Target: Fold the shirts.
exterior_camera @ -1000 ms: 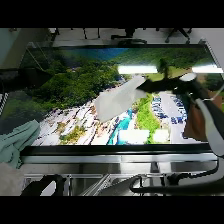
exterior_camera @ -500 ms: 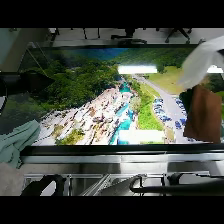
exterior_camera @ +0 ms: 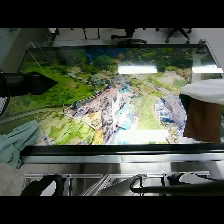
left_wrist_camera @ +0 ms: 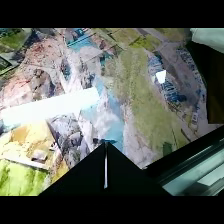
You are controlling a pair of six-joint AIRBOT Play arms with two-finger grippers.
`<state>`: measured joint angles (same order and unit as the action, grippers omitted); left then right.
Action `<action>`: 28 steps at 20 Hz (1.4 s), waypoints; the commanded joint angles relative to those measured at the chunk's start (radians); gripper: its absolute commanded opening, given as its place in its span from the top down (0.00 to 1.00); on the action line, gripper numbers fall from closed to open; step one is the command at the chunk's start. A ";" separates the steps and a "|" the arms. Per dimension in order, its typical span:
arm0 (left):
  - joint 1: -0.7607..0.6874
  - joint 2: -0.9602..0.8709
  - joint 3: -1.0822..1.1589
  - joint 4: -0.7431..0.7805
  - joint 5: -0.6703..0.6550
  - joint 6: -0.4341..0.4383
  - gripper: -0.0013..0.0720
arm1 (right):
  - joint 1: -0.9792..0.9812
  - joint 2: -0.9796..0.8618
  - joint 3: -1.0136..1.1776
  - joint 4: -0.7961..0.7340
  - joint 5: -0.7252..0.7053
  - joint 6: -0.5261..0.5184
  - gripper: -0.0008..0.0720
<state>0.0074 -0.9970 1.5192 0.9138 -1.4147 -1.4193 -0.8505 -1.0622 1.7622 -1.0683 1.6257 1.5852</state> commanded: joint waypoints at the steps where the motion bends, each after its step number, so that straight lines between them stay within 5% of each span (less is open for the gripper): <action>1: -0.055 0.001 0.000 0.002 0.004 0.001 0.96 | -0.006 0.051 -0.046 -0.244 0.118 0.079 0.96; 7: -0.166 0.000 0.000 0.010 0.002 0.064 0.96 | -0.006 0.159 -0.393 -0.326 0.132 0.080 0.91; 9: -0.192 0.000 0.000 0.010 0.012 0.090 0.96 | -0.006 0.166 -0.452 -0.369 0.127 0.080 0.42; 11: -0.207 0.000 0.000 0.010 0.039 0.115 0.96 | -0.006 0.164 -0.446 -0.358 0.091 0.079 0.29; 15: -0.206 0.000 0.000 0.011 0.079 0.138 0.96 | 0.020 0.161 -0.410 -0.061 -0.102 0.060 0.31; 16: -0.206 0.000 0.000 0.010 0.093 0.138 0.96 | 0.046 0.158 -0.410 0.023 -0.147 0.060 0.44; 17: -0.206 0.000 0.000 0.010 0.100 0.138 0.96 | 0.084 0.153 -0.411 0.108 -0.188 0.057 0.87; 18: -0.206 -0.001 0.000 0.011 0.104 0.139 0.96 | 0.129 0.146 -0.411 0.182 -0.213 0.046 0.96; 21: -0.206 0.051 -0.105 0.009 0.116 0.137 0.96 | 0.345 0.151 -0.447 0.274 -0.214 -0.084 0.96; 25: -0.206 0.237 -0.475 -0.002 0.083 0.124 0.96 | 0.735 0.285 -0.662 0.106 -0.261 -0.148 0.96; 28: -0.206 0.361 -0.695 0.003 0.105 0.073 0.96 | 0.947 0.422 -0.864 0.011 -0.346 -0.103 0.96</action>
<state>-0.1989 -0.7467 1.0264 0.9188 -1.3235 -1.3087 -0.1070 -0.7456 1.0584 -0.9730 1.3632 1.4784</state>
